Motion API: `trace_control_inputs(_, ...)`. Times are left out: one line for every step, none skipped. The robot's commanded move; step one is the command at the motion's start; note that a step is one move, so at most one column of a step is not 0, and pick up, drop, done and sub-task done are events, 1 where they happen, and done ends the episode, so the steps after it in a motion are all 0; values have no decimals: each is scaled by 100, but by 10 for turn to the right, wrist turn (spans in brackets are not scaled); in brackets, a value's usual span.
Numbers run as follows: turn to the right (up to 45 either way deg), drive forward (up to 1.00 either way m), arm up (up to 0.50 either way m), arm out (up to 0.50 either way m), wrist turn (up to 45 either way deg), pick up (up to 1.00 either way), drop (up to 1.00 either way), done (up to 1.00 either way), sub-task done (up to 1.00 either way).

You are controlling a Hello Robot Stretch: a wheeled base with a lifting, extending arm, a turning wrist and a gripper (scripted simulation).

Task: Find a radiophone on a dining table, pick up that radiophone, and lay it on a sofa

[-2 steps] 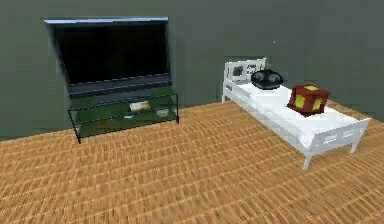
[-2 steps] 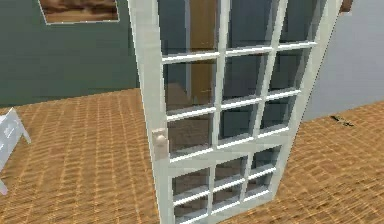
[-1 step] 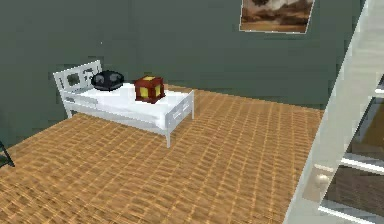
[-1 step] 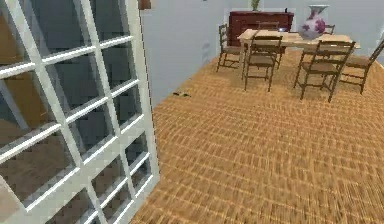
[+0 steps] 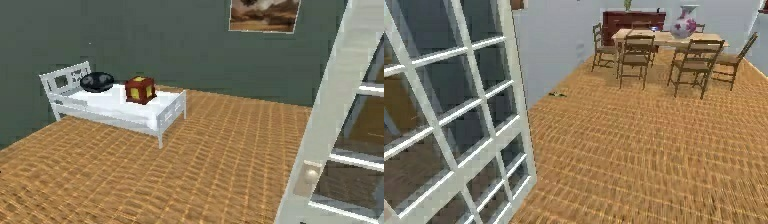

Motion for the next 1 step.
trace_control_inputs(0, 85, 0, 0, 0, 0, 0, 0, 0)
